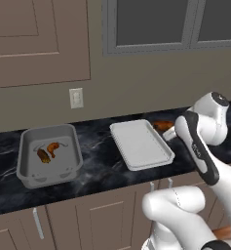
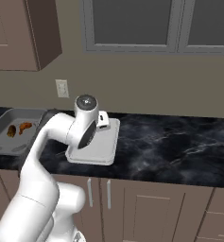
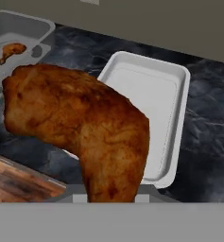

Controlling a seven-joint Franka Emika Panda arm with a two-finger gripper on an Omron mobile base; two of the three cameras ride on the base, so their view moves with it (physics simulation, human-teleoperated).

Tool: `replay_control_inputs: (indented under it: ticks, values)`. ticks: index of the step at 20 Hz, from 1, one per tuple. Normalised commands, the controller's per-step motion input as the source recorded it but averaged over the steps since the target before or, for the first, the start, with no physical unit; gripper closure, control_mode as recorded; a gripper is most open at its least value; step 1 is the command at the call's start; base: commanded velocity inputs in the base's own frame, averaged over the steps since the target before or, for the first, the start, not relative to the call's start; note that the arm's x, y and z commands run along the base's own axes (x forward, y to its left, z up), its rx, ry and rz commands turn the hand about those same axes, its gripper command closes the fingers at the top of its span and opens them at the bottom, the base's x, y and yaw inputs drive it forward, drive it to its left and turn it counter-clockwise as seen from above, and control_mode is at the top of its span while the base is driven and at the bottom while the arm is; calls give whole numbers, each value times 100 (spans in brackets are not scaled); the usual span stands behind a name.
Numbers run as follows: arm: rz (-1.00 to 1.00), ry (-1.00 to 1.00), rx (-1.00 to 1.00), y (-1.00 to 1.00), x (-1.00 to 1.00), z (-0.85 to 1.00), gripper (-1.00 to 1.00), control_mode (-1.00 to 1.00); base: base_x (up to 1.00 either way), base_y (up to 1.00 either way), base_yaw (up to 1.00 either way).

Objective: Place one sweet potato and one chicken drumstick in each tupperware on the nearby counter, to pack two identical lunches.

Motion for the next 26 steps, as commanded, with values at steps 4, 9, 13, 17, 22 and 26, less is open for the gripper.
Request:
replay_control_inputs:
  ticks: [4, 9, 13, 17, 22, 26]
  values:
    - [0, 2, 0, 0, 95, -42, 100, -100, 0, 0, 0]
    - [0, 0, 0, 1, 65, -34, 100, -100, 0, 0, 0]
    - [0, 1, 0, 6, 57, -49, 100, -100, 0, 0, 0]
    - [-3, 2, 0, 20, 45, -62, 100, -100, 0, 0, 0]
    - [-5, 0, 0, 5, 40, -49, 100, -100, 0, 0, 0]
    - [-6, 0, 0, 0, 34, -43, 100, -100, 0, 0, 0]
